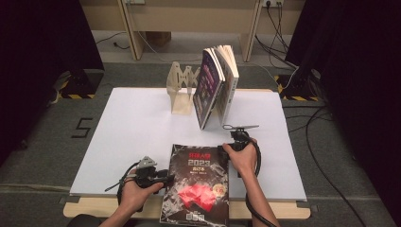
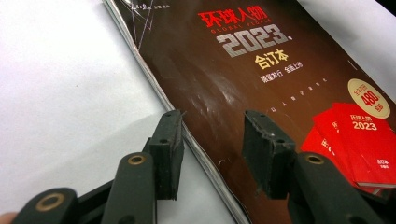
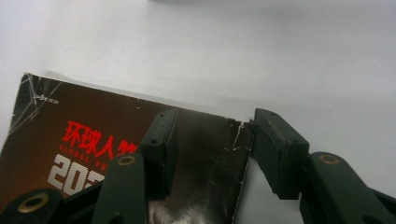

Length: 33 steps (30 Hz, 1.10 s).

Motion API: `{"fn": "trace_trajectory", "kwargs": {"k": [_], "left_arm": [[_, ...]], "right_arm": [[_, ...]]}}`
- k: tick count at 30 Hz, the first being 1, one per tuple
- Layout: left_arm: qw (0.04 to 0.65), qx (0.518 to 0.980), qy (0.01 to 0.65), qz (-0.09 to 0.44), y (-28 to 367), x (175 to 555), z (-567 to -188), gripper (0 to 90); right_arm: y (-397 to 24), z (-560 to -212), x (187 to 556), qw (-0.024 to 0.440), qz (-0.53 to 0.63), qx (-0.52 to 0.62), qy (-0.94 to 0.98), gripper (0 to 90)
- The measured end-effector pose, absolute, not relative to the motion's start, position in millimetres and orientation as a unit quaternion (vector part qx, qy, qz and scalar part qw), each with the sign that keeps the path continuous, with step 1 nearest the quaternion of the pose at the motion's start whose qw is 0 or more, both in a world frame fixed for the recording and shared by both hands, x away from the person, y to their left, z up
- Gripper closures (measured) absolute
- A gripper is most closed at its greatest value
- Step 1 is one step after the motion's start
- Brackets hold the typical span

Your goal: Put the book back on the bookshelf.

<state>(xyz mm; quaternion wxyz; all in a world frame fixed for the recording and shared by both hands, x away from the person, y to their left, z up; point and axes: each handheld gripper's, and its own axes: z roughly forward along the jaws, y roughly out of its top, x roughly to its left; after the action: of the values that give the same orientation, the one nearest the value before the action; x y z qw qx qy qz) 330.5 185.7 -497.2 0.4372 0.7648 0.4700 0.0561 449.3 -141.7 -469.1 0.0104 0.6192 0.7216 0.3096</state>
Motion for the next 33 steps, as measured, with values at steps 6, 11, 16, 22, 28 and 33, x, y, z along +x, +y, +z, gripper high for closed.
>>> {"fn": "trace_trajectory", "kwargs": {"k": [6,11,16,22,28,33], "left_arm": [[0.435,0.766,0.469,0.057,185.2,330.4,-496.9,57.6],[0.433,0.767,0.469,0.063,184.2,329.1,-497.0,57.7],[0.432,0.768,0.469,0.063,184.0,329.4,-496.6,57.7],[0.432,0.767,0.470,0.066,183.5,328.7,-496.9,57.7],[0.433,0.767,0.469,0.069,183.4,328.3,-497.1,57.6],[0.431,0.768,0.469,0.067,183.1,328.7,-496.7,57.6]], "right_arm": [[-144.9,-470.1,448.0,0.001,0.318,0.624,0.714,54.1],[-150.3,-471.5,446.1,-0.029,0.329,0.628,0.704,54.7],[-150.2,-471.0,443.5,-0.040,0.327,0.629,0.704,55.5],[-156.1,-472.2,443.3,-0.082,0.326,0.638,0.693,61.1],[-150.7,-471.5,441.2,-0.084,0.314,0.626,0.709,63.7],[-154.6,-474.0,439.4,-0.091,0.328,0.626,0.702,63.5]]}}
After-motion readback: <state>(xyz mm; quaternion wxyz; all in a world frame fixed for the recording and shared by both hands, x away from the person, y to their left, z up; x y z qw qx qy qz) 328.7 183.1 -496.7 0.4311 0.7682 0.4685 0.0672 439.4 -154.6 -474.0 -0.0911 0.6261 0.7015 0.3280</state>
